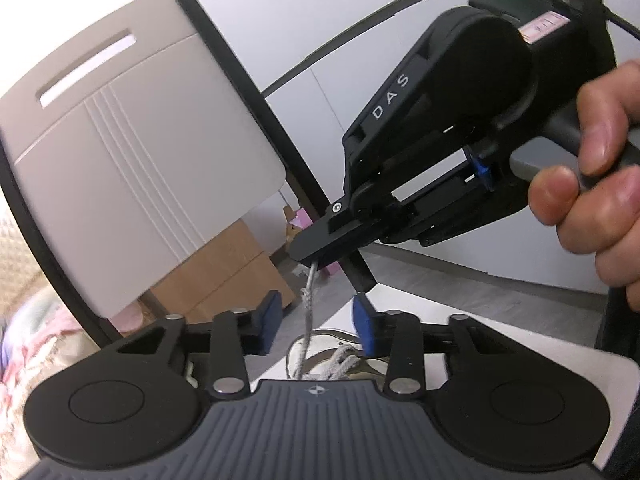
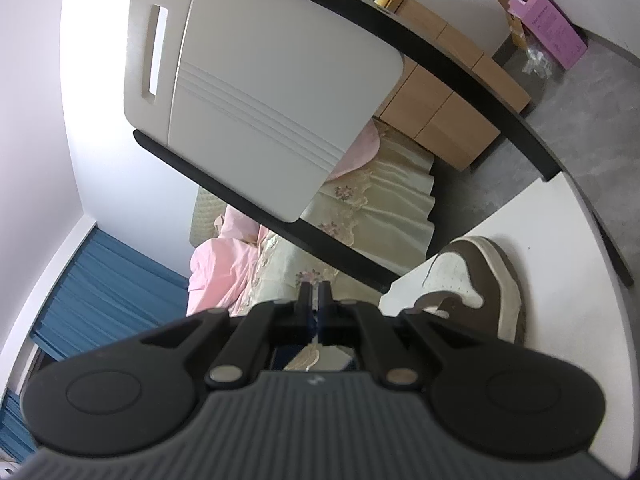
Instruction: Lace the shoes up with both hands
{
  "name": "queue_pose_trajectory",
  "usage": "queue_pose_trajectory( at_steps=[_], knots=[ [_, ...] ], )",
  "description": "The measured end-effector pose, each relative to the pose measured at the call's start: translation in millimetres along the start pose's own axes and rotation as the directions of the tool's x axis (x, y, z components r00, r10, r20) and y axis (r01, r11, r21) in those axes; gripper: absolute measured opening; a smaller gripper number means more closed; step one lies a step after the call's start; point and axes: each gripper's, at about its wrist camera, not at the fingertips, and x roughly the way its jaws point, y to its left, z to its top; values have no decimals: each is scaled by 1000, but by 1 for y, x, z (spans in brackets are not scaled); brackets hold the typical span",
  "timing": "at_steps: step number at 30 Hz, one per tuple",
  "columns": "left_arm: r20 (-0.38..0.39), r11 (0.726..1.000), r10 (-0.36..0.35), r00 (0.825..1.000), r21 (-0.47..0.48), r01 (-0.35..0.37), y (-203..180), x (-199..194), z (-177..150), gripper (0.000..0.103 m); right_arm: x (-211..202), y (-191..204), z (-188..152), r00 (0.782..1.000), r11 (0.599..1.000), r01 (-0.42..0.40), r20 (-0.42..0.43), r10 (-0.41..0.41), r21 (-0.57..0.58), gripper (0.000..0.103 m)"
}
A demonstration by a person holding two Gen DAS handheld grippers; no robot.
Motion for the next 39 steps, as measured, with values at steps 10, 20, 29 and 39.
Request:
queue_pose_trajectory(
  at_steps=[10, 20, 29, 39],
  knots=[
    [-8, 1000, -8, 1000, 8, 8, 10, 2, -5, 3, -1, -3, 1, 1000, 1000, -7, -17, 7, 20, 4],
    [-104, 991, 5, 995, -131, -19, 70, 11, -24, 3, 8, 9, -9, 985, 975, 157, -51, -166, -160, 9],
    [-177, 975, -39, 984, -223, -2, 107, 31, -36, 3, 43, 19, -35, 923, 873, 302, -114, -369, -382, 38],
    [-226, 982, -150, 963, -149, 118, 91, 41, -43, 4, 52, -34, -13, 955, 967, 231, -213, -205, 105, 38]
  ],
)
